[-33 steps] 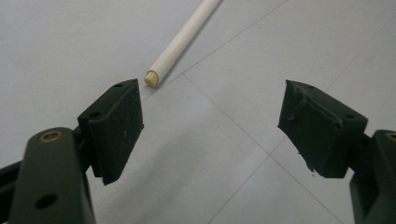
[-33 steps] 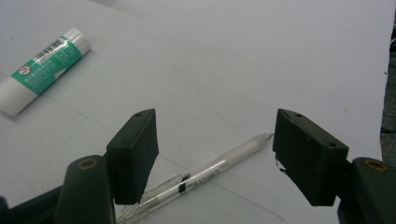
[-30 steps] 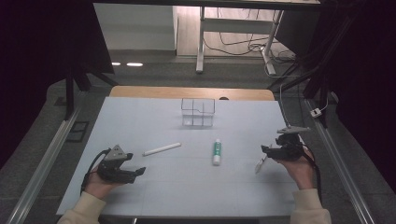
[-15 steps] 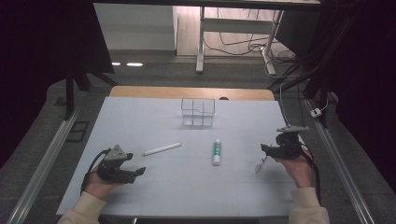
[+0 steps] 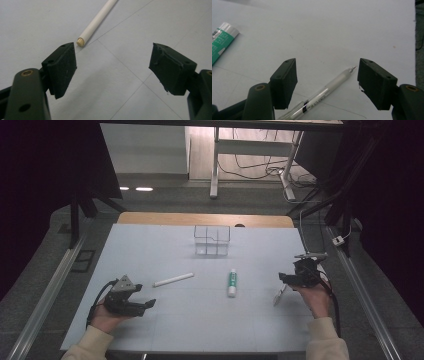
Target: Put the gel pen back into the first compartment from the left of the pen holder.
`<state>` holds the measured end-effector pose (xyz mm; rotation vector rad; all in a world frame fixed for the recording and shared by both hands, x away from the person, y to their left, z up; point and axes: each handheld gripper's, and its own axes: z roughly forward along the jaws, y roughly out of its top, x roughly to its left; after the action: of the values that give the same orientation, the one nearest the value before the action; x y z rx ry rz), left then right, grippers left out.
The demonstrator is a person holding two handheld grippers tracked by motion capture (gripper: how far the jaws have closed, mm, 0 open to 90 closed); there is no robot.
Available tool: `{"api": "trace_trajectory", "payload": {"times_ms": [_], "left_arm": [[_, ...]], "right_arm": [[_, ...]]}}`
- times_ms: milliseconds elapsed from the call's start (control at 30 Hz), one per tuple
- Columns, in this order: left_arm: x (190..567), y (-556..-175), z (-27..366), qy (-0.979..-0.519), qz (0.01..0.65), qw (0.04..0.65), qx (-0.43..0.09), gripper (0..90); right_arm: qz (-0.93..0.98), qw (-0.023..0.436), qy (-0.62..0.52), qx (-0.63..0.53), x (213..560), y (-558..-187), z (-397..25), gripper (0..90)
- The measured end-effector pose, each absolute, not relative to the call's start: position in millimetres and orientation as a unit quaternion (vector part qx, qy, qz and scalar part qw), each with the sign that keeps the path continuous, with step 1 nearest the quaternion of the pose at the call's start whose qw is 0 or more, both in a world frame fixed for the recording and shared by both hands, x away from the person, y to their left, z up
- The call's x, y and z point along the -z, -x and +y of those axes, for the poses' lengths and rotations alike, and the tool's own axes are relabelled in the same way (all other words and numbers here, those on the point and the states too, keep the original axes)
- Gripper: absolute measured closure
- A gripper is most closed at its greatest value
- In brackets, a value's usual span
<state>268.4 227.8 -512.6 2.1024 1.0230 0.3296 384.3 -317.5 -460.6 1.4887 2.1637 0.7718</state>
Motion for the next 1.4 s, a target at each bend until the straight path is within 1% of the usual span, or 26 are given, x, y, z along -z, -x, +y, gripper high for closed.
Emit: {"api": "trace_trajectory", "payload": {"times_ms": [133, 467, 733, 1100, 1267, 1333, 1400], "left_arm": [[512.9, -268.2, 227.5, -0.824, 0.4, 0.38, -0.128, 21.8], [513.6, -268.8, 227.1, -0.826, 0.396, 0.379, -0.128, 21.8], [513.6, -268.7, 226.7, -0.828, 0.394, 0.377, -0.129, 21.8], [514.8, -269.6, 225.8, -0.829, 0.394, 0.375, -0.129, 21.8], [515.1, -269.6, 225.0, -0.831, 0.393, 0.372, -0.13, 21.7], [515.2, -269.5, 225.0, -0.831, 0.393, 0.372, -0.131, 21.7], [515.4, -269.4, 224.9, -0.831, 0.393, 0.371, -0.131, 21.7]], "right_arm": [[0.769, 0.183, -0.55, -0.269, 463.0, -390.3, -320.5, 33.0], [0.76, 0.171, -0.586, -0.223, 480.8, -409.3, -325.9, 39.2], [0.755, 0.175, -0.599, -0.202, 491.5, -415.2, -324.7, 46.0], [0.76, 0.173, -0.598, -0.185, 496.5, -416.3, -320.6, 52.5], [0.76, 0.173, -0.599, -0.182, 495.9, -416.2, -318.9, 59.4], [0.76, 0.174, -0.6, -0.18, 495.6, -416.2, -318.5, 64.3], [0.757, 0.176, -0.603, -0.18, 495.5, -416.5, -317.6, 71.2]]}}
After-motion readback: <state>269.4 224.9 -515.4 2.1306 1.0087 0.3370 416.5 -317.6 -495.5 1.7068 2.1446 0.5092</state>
